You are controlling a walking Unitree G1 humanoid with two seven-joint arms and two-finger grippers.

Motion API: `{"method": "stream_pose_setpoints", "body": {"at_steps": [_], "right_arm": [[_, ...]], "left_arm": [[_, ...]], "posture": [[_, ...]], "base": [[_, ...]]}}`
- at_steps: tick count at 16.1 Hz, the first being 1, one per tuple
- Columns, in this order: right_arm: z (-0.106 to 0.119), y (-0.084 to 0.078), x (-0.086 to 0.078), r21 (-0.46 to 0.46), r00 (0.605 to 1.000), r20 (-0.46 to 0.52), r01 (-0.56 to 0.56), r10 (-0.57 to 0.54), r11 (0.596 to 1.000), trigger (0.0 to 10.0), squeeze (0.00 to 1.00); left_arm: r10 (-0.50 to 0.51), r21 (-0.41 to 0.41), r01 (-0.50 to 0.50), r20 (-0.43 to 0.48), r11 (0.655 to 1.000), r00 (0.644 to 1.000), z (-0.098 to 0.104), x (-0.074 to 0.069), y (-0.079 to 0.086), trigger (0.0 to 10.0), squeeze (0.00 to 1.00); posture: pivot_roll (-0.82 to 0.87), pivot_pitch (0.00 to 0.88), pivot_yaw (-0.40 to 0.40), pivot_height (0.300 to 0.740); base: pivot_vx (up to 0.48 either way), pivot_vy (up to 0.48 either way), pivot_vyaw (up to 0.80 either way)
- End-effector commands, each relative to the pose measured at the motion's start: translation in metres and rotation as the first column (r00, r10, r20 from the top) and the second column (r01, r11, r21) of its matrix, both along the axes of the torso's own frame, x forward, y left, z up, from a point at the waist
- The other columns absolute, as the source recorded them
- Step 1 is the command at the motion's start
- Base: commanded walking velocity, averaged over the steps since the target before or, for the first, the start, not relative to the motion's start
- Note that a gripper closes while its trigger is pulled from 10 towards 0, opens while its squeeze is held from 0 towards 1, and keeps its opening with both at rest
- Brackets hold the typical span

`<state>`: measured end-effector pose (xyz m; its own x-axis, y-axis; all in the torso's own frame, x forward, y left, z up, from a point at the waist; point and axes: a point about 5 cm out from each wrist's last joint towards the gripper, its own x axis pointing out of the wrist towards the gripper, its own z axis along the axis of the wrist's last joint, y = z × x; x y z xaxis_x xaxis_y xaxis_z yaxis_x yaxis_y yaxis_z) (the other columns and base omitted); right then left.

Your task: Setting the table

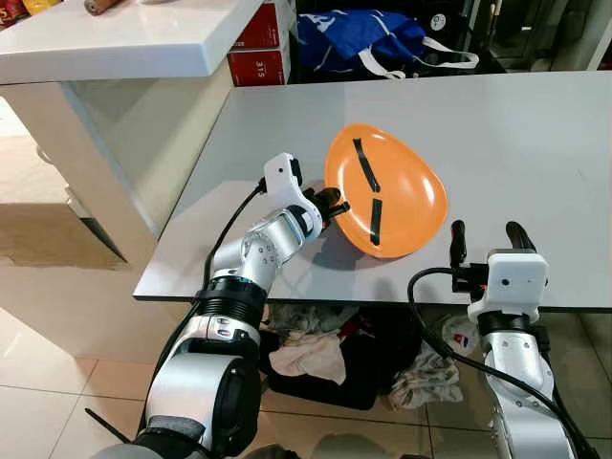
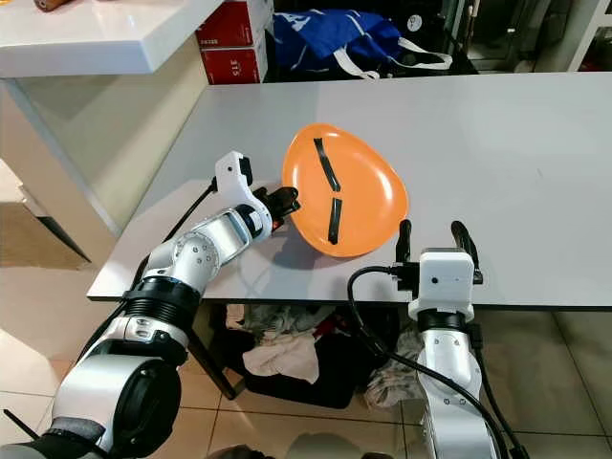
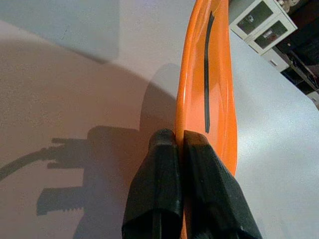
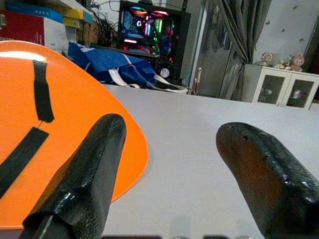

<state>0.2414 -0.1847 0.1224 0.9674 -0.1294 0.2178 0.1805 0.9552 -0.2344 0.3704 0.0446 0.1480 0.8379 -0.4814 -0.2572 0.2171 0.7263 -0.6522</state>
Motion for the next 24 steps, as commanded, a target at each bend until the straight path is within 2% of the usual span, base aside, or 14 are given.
{"method": "stream_pose_setpoints", "body": {"at_steps": [1,2,3,5,6,7,9,10,15,19,24], "right_arm": [[0.003,0.002,0.0,-0.004,1.0,0.003,-0.011,0.011,1.0,10.0,0.0],[0.003,0.002,-0.001,-0.005,1.0,0.0,-0.012,0.012,1.0,10.0,0.0],[0.002,0.002,-0.002,-0.006,1.0,-0.004,-0.013,0.013,1.0,10.0,0.0],[0.002,0.002,-0.002,-0.007,1.0,-0.005,-0.013,0.013,1.0,10.0,0.0],[0.002,0.002,-0.002,-0.007,1.0,-0.006,-0.013,0.013,1.0,10.0,0.0],[0.002,0.002,-0.002,-0.008,1.0,-0.006,-0.013,0.013,1.0,10.0,0.0],[0.002,0.002,-0.003,-0.009,1.0,-0.008,-0.011,0.011,1.0,10.0,0.0],[0.002,0.001,-0.003,-0.01,1.0,-0.009,-0.011,0.011,1.0,10.0,0.0],[0.002,0.001,-0.004,-0.011,1.0,-0.012,-0.013,0.012,1.0,10.0,0.0],[0.002,0.001,-0.004,-0.012,1.0,-0.014,-0.013,0.013,1.0,10.0,0.0],[0.002,0.001,-0.004,-0.014,1.0,-0.015,-0.013,0.013,1.0,10.0,0.0]], "left_arm": [[-0.036,-0.004,0.036,0.001,0.999,0.999,0.007,-0.002,-0.023,0.0,0.0],[-0.013,0.013,0.013,-0.017,1.0,1.0,0.001,-0.001,-0.021,7.9,0.0],[0.017,0.037,-0.016,-0.032,0.999,0.999,-0.006,-0.001,-0.018,10.0,0.0],[0.034,0.047,-0.032,-0.039,0.998,0.999,-0.009,0.0,-0.016,10.0,0.0],[0.046,0.057,-0.043,-0.045,0.997,0.998,-0.01,0.001,-0.014,10.0,0.05],[0.047,0.058,-0.045,-0.047,0.997,0.998,-0.011,0.001,-0.014,10.0,0.17],[0.059,0.053,-0.056,-0.052,0.997,0.997,-0.012,0.002,-0.014,10.0,0.64],[0.066,0.056,-0.063,-0.053,0.996,0.996,-0.013,0.002,-0.014,10.0,1.0],[0.106,0.065,-0.102,-0.055,0.993,0.993,-0.015,0.004,-0.01,10.0,1.0],[0.156,0.109,-0.151,-0.044,0.983,0.987,-0.017,0.007,-0.003,10.0,1.0],[0.166,0.186,-0.169,0.032,0.968,0.986,-0.015,0.009,0.002,10.0,1.0]], "posture": [[-0.13,0.0,0.12,0.723],[-0.13,0.0,0.117,0.723],[-0.13,0.0,0.117,0.723],[-0.13,0.0,0.118,0.723],[-0.14,0.0,0.119,0.723],[-0.14,0.0,0.119,0.723],[-0.14,0.0,0.118,0.723],[-0.14,0.0,0.118,0.723],[-0.14,0.0,0.115,0.723],[-0.14,0.0,0.114,0.723],[-0.14,0.0,0.112,0.723]], "base": [[0.0,0.0,0.0],[0.0,0.0,0.0],[0.0,0.0,0.0],[0.0,0.0,0.0],[0.0,0.0,0.0],[0.0,0.0,0.0],[0.0,0.0,0.0],[0.0,0.0,0.0],[0.0,0.0,0.0],[0.0,0.0,0.0],[0.0,0.0,0.0]]}}
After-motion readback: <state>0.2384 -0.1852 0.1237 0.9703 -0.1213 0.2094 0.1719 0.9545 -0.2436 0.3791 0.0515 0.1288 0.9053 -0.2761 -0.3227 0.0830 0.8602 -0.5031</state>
